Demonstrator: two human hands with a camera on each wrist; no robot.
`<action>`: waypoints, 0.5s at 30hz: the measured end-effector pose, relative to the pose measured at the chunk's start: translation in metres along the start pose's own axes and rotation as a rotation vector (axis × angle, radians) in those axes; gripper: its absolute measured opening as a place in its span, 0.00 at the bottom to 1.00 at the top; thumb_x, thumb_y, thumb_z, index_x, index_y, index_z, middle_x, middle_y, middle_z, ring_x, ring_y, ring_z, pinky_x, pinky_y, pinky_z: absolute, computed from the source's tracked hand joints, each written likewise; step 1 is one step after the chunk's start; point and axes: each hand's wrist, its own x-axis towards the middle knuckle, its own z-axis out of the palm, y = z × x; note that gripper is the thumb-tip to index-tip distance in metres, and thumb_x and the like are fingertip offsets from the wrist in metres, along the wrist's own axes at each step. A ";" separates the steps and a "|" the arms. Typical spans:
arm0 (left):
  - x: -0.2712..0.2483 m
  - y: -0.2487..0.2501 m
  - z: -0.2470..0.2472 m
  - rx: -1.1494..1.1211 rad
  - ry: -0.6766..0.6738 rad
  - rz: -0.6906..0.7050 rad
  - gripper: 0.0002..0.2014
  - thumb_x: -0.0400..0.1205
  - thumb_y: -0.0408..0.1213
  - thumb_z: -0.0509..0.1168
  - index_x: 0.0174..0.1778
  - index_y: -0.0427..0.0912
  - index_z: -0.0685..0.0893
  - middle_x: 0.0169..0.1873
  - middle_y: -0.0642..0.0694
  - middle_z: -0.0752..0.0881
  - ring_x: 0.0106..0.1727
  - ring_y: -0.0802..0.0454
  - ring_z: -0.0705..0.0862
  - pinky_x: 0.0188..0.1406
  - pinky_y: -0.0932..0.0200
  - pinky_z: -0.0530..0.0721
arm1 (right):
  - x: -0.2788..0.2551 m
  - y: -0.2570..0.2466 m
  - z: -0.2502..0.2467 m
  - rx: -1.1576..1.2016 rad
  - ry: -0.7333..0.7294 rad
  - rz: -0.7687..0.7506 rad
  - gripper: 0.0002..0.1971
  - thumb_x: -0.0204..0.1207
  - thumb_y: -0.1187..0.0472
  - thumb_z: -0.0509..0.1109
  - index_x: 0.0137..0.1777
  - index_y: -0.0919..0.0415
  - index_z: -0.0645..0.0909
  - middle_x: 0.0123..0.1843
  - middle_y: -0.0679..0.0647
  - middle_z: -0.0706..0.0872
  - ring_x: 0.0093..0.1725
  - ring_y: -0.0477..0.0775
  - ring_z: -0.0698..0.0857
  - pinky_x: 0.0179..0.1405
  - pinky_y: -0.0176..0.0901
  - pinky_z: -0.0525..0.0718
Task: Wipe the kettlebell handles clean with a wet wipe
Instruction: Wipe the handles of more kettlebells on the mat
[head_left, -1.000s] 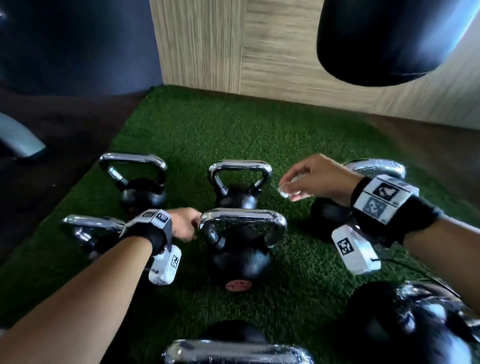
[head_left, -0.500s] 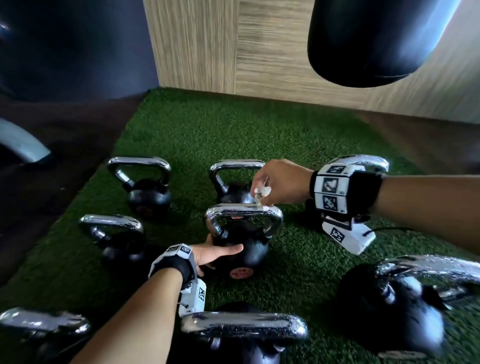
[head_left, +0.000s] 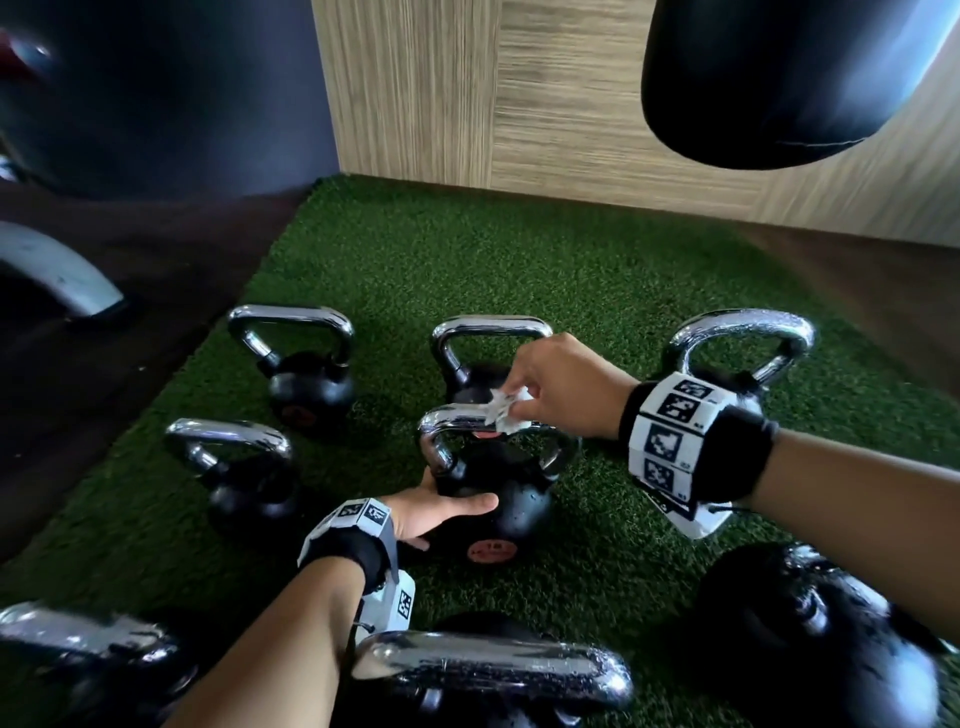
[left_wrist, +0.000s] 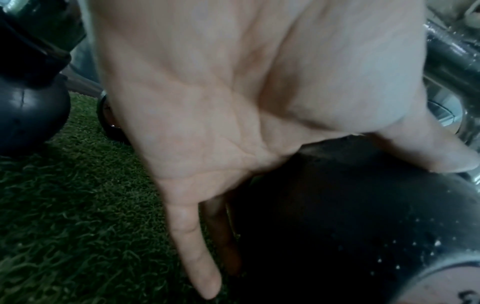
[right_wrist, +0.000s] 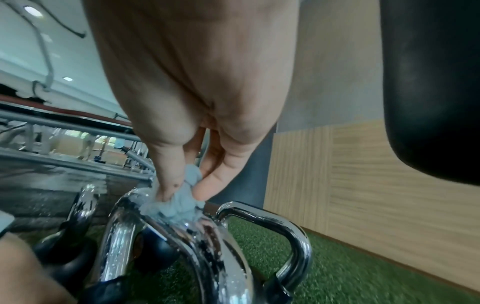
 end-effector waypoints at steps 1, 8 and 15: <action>0.000 0.000 0.001 -0.012 0.004 0.003 0.67 0.56 0.77 0.72 0.90 0.53 0.53 0.84 0.51 0.66 0.80 0.48 0.71 0.61 0.50 0.89 | 0.001 -0.004 0.002 0.002 0.003 -0.006 0.12 0.75 0.59 0.80 0.57 0.59 0.91 0.54 0.50 0.90 0.42 0.36 0.81 0.45 0.19 0.72; 0.004 0.002 -0.003 -0.067 0.049 0.025 0.71 0.46 0.75 0.78 0.86 0.54 0.60 0.68 0.56 0.75 0.68 0.52 0.76 0.49 0.54 0.90 | -0.004 -0.002 0.000 -0.100 -0.059 0.075 0.10 0.77 0.64 0.77 0.57 0.62 0.90 0.55 0.58 0.91 0.55 0.55 0.90 0.59 0.44 0.87; 0.012 0.000 -0.005 -0.097 0.023 0.035 0.76 0.37 0.75 0.83 0.85 0.54 0.65 0.71 0.54 0.75 0.68 0.50 0.78 0.42 0.53 0.94 | -0.023 0.014 -0.001 -0.058 -0.014 0.194 0.10 0.77 0.66 0.78 0.58 0.61 0.90 0.54 0.59 0.92 0.50 0.56 0.91 0.54 0.47 0.91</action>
